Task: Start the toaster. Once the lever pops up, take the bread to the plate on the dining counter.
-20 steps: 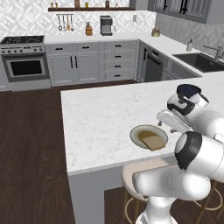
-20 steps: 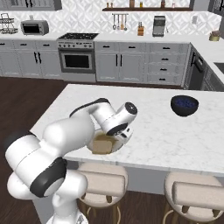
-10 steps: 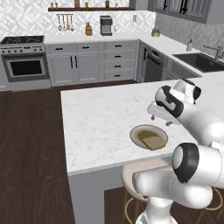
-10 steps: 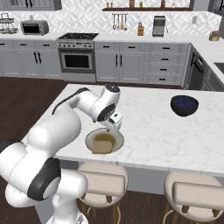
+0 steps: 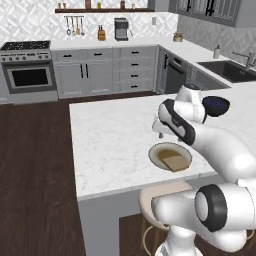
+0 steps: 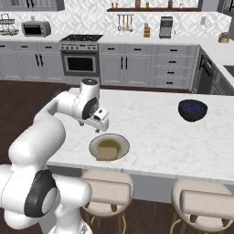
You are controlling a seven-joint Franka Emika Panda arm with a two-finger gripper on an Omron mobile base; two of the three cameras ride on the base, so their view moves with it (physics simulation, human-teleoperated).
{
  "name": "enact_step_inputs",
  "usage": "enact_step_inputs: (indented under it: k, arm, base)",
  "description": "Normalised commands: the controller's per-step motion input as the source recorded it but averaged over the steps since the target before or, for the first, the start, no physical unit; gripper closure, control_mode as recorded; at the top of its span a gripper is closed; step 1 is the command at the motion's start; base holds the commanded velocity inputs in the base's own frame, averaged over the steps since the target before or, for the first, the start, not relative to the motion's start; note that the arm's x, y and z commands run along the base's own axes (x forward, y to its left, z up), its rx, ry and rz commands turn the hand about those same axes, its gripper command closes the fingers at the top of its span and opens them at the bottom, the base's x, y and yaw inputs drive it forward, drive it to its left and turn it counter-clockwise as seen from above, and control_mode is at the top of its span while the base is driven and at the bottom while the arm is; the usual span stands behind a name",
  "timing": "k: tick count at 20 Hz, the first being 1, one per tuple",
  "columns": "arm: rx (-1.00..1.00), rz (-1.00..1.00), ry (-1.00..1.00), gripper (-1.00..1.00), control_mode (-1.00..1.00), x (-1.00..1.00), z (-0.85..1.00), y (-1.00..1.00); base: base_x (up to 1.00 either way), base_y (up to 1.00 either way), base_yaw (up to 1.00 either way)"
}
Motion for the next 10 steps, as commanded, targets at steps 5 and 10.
enact_step_inputs:
  k: [5,10]
  arm:
    - [-0.09,0.16,-0.03,-1.00,-1.00,-0.41,0.22,0.19]
    - [-0.01,0.12,-0.01,-1.00,-1.00,-0.40,0.34,0.00]
  base:
    - [0.00,0.00,0.00]
    - [0.00,0.00,0.00]
